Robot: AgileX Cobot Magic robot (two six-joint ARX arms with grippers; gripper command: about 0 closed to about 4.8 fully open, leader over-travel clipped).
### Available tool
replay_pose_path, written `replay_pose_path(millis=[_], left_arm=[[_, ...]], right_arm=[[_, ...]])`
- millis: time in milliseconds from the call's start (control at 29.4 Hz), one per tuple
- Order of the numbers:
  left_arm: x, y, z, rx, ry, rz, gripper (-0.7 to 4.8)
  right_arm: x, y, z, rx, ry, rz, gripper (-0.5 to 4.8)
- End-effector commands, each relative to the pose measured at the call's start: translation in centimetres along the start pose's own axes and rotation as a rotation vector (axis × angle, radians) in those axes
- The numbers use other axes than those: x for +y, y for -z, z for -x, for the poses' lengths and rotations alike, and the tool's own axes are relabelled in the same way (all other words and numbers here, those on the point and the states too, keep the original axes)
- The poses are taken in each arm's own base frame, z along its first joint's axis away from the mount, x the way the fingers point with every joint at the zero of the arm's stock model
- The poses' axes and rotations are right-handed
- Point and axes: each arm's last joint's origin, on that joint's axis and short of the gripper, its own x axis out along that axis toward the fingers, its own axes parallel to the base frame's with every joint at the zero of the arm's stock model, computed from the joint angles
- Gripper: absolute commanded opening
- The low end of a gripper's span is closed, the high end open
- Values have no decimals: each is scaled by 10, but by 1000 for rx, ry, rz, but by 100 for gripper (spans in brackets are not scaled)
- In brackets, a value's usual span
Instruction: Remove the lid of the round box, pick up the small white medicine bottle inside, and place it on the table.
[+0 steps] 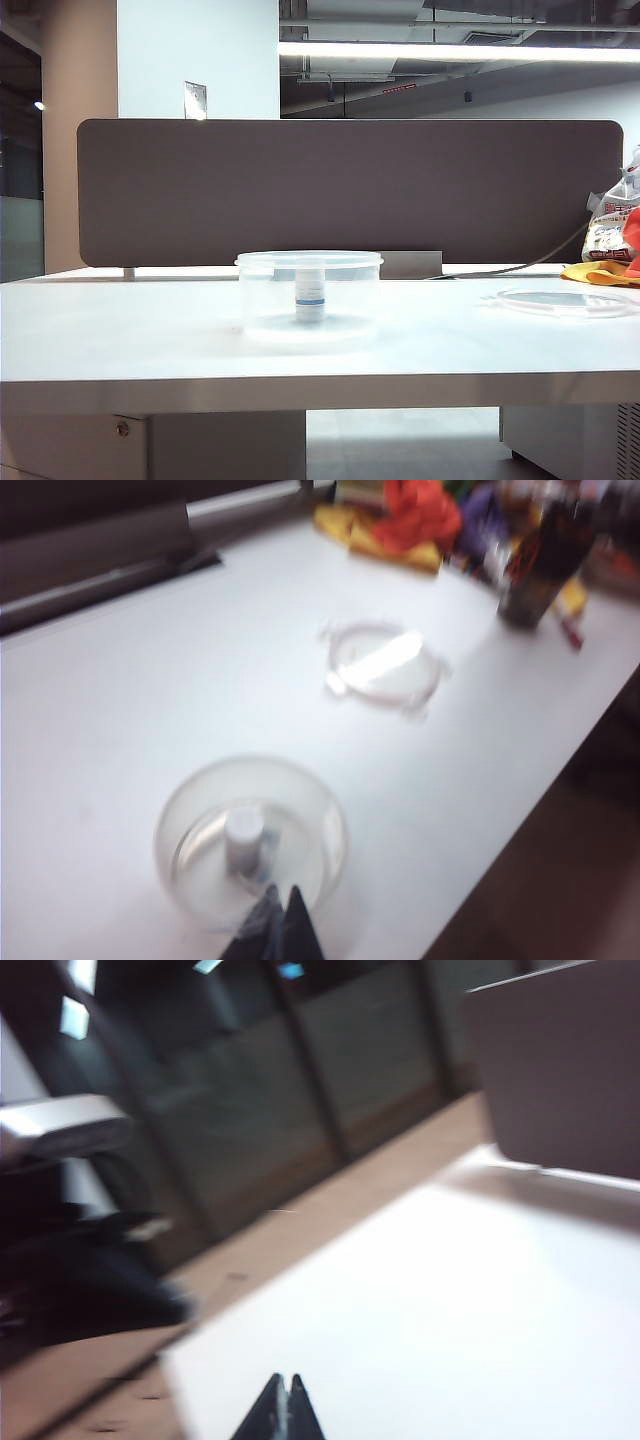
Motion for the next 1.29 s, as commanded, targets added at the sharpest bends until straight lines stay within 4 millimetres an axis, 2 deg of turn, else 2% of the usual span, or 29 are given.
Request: replay_pose_path(millis=[34,238,408,511,613,885,1055,1294], left_arm=[[-7,1,1,24,-16,-24,-6],[-9,1,0,34,-34,-28,-6],[-9,1,0,28,-49,-37,-6],[-6,-2,-4,10,-102,-58,-6],[0,-2,-18,12,-105,-50,-6],[13,15,-84,124,-60,-32,-2],[20,22,-114,156,-48,-7,-1],[30,18,-143,191,-32,46,27]], right_arm=[[3,11,-10,90,194,98,-5],[7,24,-32,284,372,199,0],[-1,25,-50,343,386,178,0],[-2,22,-53,371,397,170,0],[4,14,-48,398,433,234,-1],[34,-16,-20,403,476,274,-1],[52,-21,-3,417,468,272,-1],[71,-21,16,451,426,217,-1]])
